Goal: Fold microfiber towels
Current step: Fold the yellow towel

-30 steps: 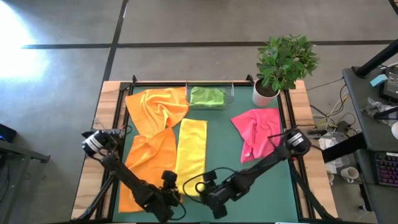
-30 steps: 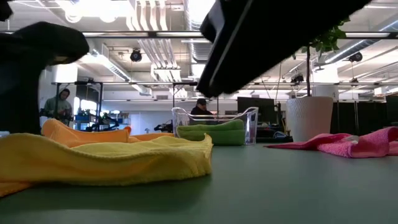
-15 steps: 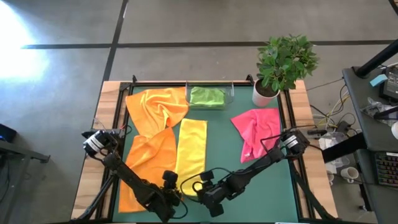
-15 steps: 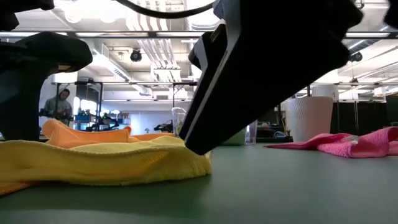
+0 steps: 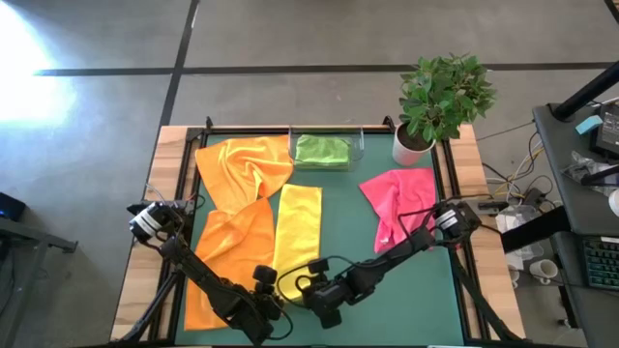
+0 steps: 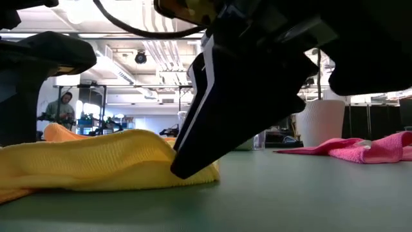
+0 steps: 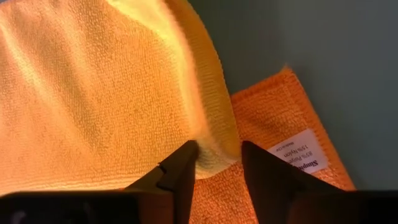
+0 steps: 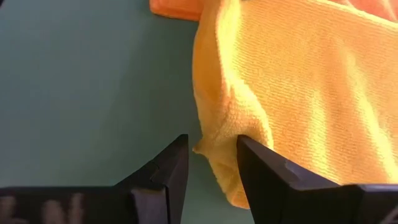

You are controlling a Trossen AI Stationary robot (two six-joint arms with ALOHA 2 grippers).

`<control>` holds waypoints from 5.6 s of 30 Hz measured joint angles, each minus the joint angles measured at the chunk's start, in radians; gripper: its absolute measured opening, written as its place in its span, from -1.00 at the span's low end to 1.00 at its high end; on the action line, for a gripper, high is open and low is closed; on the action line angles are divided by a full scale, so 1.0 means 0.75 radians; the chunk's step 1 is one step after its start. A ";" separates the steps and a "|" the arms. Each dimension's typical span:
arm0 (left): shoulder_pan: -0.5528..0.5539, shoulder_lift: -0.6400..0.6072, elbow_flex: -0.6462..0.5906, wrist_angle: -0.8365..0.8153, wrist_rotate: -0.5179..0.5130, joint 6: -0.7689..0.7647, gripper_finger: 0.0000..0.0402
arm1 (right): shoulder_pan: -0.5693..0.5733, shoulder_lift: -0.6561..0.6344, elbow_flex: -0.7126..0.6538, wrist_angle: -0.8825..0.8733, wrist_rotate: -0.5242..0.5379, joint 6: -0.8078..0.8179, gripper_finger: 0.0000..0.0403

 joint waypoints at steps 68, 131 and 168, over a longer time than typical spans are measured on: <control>0.393 -0.328 0.129 -0.391 0.091 -0.018 -0.97 | -0.056 -0.083 0.325 -0.759 0.352 0.666 -0.96; 0.734 -0.486 0.060 -0.395 -0.285 0.360 -0.32 | -0.263 -0.325 0.262 -0.953 0.596 0.412 -0.62; 0.744 -0.668 -0.356 -0.049 0.191 -0.146 -0.32 | -0.744 -0.662 -0.444 -0.073 -0.404 0.175 -0.66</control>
